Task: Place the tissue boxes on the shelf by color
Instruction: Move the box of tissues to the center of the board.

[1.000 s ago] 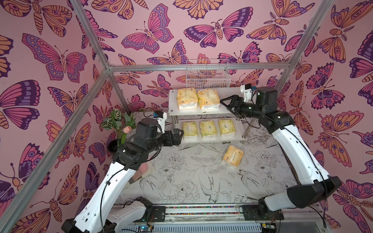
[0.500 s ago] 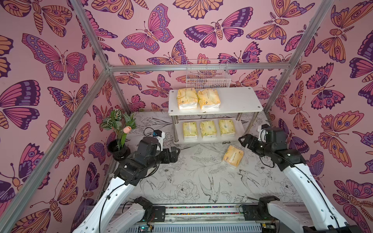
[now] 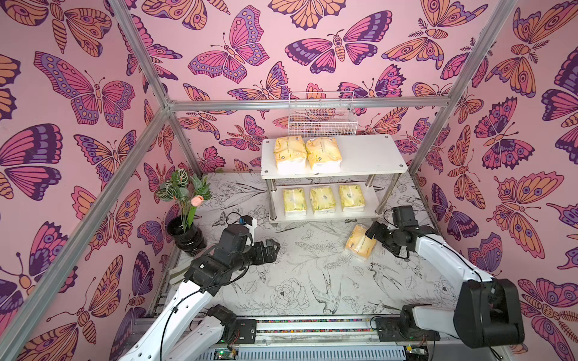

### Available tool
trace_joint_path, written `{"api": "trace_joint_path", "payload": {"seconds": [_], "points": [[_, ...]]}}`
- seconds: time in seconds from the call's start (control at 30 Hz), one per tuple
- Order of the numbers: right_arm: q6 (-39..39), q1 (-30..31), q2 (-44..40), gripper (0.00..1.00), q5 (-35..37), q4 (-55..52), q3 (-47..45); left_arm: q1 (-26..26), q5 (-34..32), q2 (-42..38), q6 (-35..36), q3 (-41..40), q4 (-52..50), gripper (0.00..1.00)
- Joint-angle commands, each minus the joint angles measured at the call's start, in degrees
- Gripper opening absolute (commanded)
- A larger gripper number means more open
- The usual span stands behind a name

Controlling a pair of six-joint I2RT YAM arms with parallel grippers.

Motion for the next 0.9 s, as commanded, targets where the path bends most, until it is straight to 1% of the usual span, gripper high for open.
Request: {"api": "trace_joint_path", "payload": {"seconds": [0.0,0.2,0.37,0.47,0.67,0.87], "points": [[-0.3,-0.3,2.9,0.92,-0.5,3.3,2.5,-0.7,1.3,0.4,-1.3,-1.3,2.8,1.0],[-1.3,-0.4,10.1,0.9,-0.8,5.7,4.7,-2.0,1.9,2.0,-1.7,-2.1,4.7,1.0],[-2.4,0.1,13.6,0.88,-5.2,9.1,5.4,-3.3,1.6,3.8,-1.8,-2.1,6.2,1.0],[-3.1,1.7,15.8,0.87,-6.6,9.5,5.9,-4.1,1.5,4.8,-1.8,-2.0,7.0,1.0],[-2.1,9.1,17.0,0.86,-6.1,10.3,6.4,-5.6,0.9,6.9,-2.1,-1.9,8.7,1.0],[3.3,19.6,17.1,0.85,-5.2,13.4,6.2,-6.6,0.6,8.9,-3.3,-2.0,10.1,1.0]]}}
